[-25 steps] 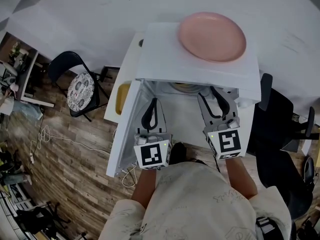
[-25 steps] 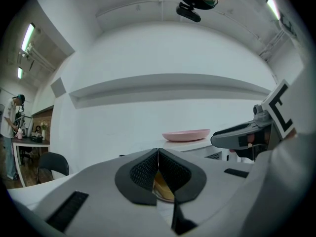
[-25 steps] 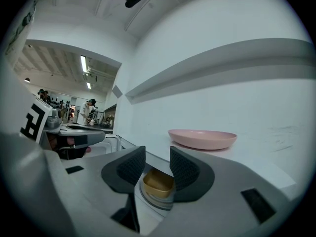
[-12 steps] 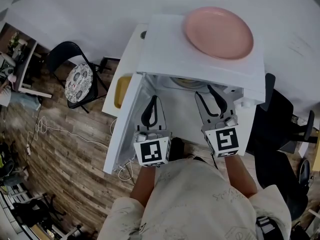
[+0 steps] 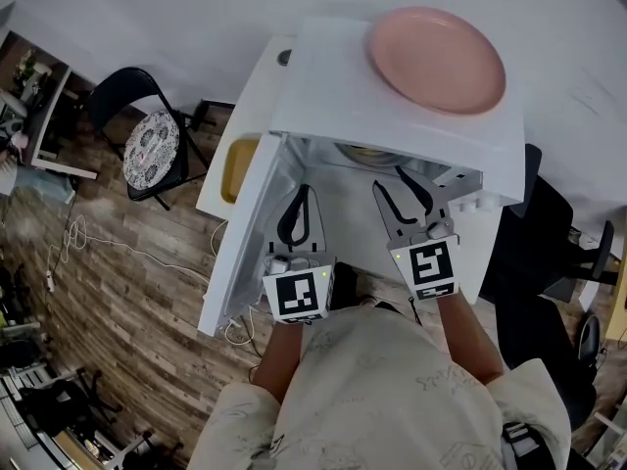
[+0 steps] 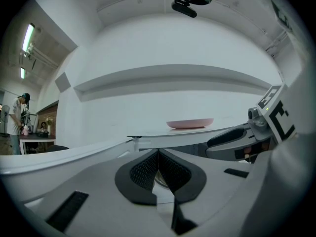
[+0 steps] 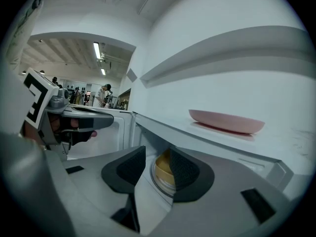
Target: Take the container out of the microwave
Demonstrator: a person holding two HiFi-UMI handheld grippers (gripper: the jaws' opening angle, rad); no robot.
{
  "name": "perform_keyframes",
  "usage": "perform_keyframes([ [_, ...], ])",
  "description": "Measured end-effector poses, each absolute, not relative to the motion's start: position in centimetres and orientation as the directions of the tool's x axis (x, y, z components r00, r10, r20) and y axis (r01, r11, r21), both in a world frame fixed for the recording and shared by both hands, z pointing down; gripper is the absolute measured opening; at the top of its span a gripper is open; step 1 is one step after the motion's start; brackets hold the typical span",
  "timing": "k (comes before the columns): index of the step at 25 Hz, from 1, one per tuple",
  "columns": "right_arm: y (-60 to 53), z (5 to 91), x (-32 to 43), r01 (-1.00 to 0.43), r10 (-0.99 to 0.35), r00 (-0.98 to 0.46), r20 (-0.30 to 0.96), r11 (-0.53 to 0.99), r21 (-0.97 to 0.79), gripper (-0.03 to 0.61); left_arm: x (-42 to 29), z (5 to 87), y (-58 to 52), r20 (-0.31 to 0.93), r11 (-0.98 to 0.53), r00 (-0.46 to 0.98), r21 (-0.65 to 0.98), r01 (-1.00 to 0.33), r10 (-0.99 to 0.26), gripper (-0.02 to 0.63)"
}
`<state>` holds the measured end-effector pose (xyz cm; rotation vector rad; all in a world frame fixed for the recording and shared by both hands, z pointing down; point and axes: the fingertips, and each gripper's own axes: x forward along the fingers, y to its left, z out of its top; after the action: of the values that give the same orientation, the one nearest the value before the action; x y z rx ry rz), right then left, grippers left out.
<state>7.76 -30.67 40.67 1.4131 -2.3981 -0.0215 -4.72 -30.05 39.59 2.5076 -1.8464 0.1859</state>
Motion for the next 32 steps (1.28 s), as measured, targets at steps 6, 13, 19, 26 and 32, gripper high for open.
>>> perform_keyframes([
  [6,-31.0,42.5,7.2,-0.823,-0.832,-0.436,0.343,0.523,0.22,0.167,-5.0,40.2,-30.1,0.122,-0.293,0.284,-0.061,-0.954,-0.951,0.009],
  [13,-31.9,45.3,6.2,-0.777,-0.805,-0.421,0.418,0.558,0.291,0.167,-5.6,40.9,-29.7,0.133,-0.285,0.275,-0.064,-0.956,-0.952,0.009],
  [19,-32.8,47.0,5.7,-0.743,-0.792,-0.394,0.466,0.573,0.345,0.167,-6.1,41.5,-29.2,0.148,-0.279,0.268,-0.054,-0.959,-0.952,0.009],
  [26,-33.8,49.4,5.2,-0.684,-0.772,-0.361,0.522,0.6,0.414,0.167,-6.5,42.1,-29.2,0.149,-0.269,0.259,-0.055,-0.961,-0.954,0.009],
  [32,-34.7,51.1,5.4,-0.613,-0.761,-0.287,0.582,0.613,0.499,0.167,-6.6,42.8,-28.9,0.182,-0.274,0.262,-0.045,-0.961,-0.948,0.009],
])
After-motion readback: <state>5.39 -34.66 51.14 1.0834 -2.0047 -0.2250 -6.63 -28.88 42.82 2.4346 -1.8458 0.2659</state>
